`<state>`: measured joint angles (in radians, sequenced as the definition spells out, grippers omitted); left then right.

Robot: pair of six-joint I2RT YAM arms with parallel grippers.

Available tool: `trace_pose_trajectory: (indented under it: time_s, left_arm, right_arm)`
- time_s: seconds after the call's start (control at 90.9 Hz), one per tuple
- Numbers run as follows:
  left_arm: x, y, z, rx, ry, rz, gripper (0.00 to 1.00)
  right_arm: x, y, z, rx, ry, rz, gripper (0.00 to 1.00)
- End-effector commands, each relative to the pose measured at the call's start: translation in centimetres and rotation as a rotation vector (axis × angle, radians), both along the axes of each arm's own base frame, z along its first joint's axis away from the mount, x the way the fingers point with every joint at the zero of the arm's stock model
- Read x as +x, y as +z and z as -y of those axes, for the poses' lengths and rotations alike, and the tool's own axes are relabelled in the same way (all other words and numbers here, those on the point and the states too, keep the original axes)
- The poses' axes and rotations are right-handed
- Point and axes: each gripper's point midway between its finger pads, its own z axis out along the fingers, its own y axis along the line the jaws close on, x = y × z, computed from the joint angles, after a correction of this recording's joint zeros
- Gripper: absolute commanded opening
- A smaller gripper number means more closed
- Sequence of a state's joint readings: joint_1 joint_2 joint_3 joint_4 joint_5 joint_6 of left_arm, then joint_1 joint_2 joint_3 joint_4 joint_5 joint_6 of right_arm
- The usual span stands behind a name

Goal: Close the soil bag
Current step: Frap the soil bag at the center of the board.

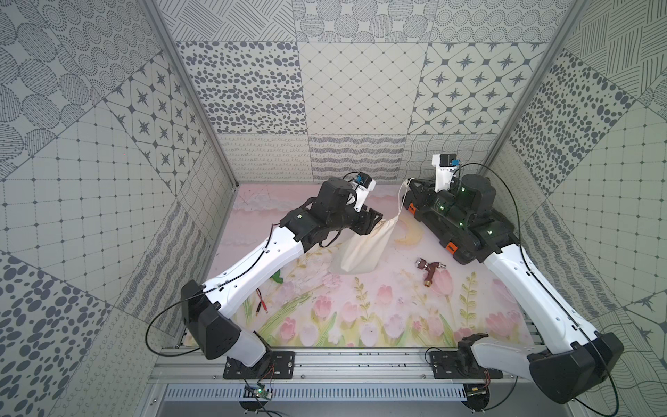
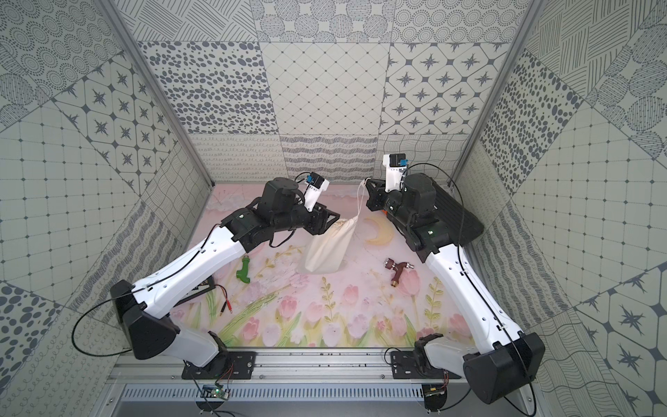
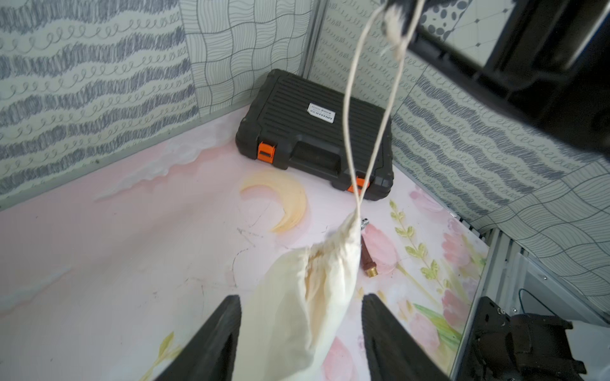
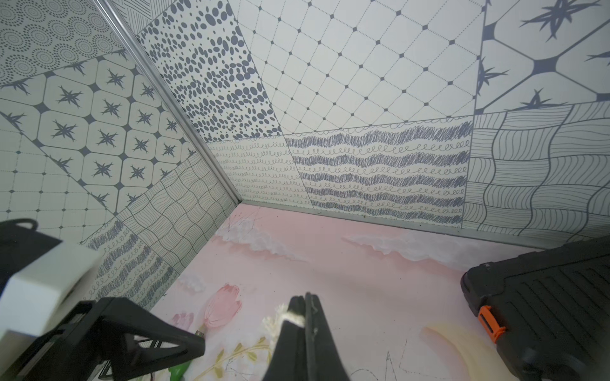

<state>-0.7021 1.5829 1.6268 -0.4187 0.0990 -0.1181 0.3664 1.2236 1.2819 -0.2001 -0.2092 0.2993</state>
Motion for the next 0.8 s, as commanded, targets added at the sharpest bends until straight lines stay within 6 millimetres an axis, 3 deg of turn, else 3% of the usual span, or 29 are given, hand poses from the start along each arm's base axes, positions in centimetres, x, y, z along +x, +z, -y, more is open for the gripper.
trace_pose_trajectory:
  time_s: [0.0,0.121,0.253,0.44,0.55,0.671,0.792]
  left_arm:
    - [0.3,1.6,5.6,-0.089,-0.218,0.03,0.59]
    - [0.0,1.1,8.2,-0.151,-0.31,0.012,0.56]
    - [0.0,0.8,9.6,-0.179,-0.352,-0.007,0.54]
    - [-0.9,0.0,10.1,-0.228,-0.397,-0.057,0.52]
    - [-0.9,-0.1,9.6,-0.243,-0.365,-0.05,0.43]
    - [-0.4,-2.9,9.3,-0.177,-0.324,-0.111,0.25]
    - [-0.3,-7.2,8.6,-0.091,-0.276,-0.197,0.09]
  right_arm:
    - [-0.6,2.4,-0.5,0.013,0.026,0.068,0.0]
    - [-0.9,2.3,-0.3,0.003,0.025,0.063,0.0]
    - [-1.0,2.1,-0.2,0.0,0.021,0.059,0.0]
    - [-1.2,1.8,0.0,-0.013,0.012,0.057,0.0]
    - [-1.1,1.7,0.2,-0.016,0.002,0.055,0.0]
    - [-1.1,1.9,0.5,-0.017,-0.01,0.061,0.0]
    - [-0.9,2.4,1.5,-0.038,-0.064,0.083,0.0]
